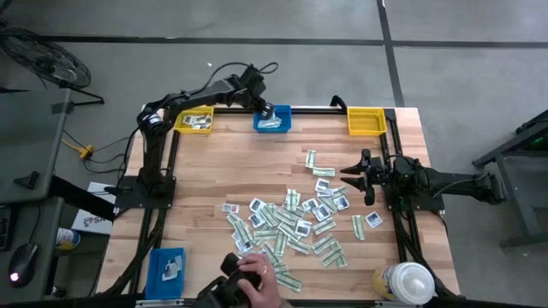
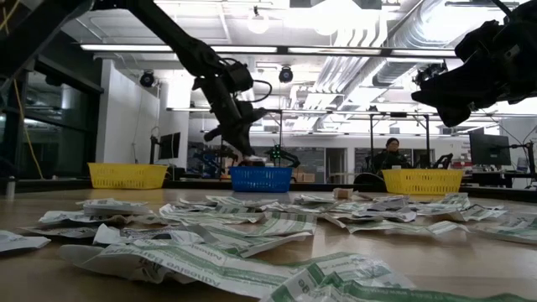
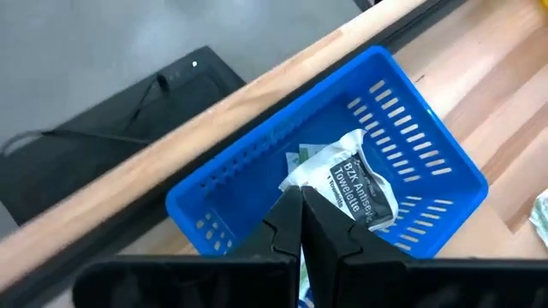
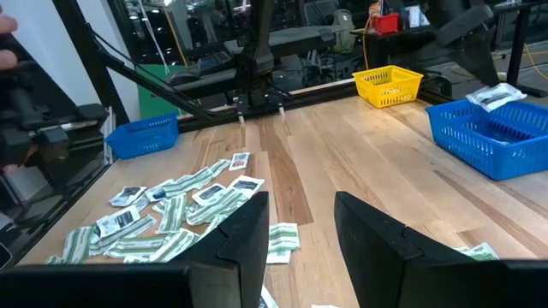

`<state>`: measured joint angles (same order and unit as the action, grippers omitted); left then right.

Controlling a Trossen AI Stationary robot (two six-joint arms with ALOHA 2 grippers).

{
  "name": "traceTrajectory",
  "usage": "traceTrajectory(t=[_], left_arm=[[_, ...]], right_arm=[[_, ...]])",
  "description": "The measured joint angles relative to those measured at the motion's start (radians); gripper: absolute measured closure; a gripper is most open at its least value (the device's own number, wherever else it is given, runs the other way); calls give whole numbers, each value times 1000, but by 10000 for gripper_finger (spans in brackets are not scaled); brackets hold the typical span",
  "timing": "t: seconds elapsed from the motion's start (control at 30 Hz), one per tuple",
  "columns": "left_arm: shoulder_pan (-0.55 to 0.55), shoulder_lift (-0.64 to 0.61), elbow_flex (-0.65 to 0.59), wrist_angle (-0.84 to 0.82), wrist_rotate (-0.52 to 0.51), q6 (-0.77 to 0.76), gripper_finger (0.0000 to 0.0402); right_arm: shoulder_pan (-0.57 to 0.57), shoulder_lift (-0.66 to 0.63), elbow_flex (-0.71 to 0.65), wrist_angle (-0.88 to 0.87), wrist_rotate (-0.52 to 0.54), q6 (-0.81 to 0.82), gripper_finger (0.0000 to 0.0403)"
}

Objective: Pick & Place First Aid Supplies
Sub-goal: Put the gray towelette pack into the left yellow bin

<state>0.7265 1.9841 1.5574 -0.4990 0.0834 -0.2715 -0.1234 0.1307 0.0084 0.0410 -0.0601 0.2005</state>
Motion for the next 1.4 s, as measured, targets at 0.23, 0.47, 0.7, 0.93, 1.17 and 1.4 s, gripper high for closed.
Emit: traceTrajectory(t=[0.23, 0.47, 0.7, 0.93, 1.17, 1.4], left_arm=[[0, 15, 0, -6, -6, -14, 366], [0, 18, 0, -31, 30, 78, 308], [-8, 5, 0, -54, 39, 161, 300], [-7, 34, -2, -58, 226, 386, 301], [-19, 43, 0, -56, 176, 532, 288], [-6, 92, 96, -129, 161, 562, 221]], right_arm=[[0, 0, 0, 0, 0, 0, 274], [0, 0, 0, 0, 0, 0, 274], [0, 0, 0, 0, 0, 0, 274], [0, 0, 0, 0, 0, 0, 274], [0, 0, 0, 0, 0, 0, 274], [0, 0, 0, 0, 0, 0, 274]])
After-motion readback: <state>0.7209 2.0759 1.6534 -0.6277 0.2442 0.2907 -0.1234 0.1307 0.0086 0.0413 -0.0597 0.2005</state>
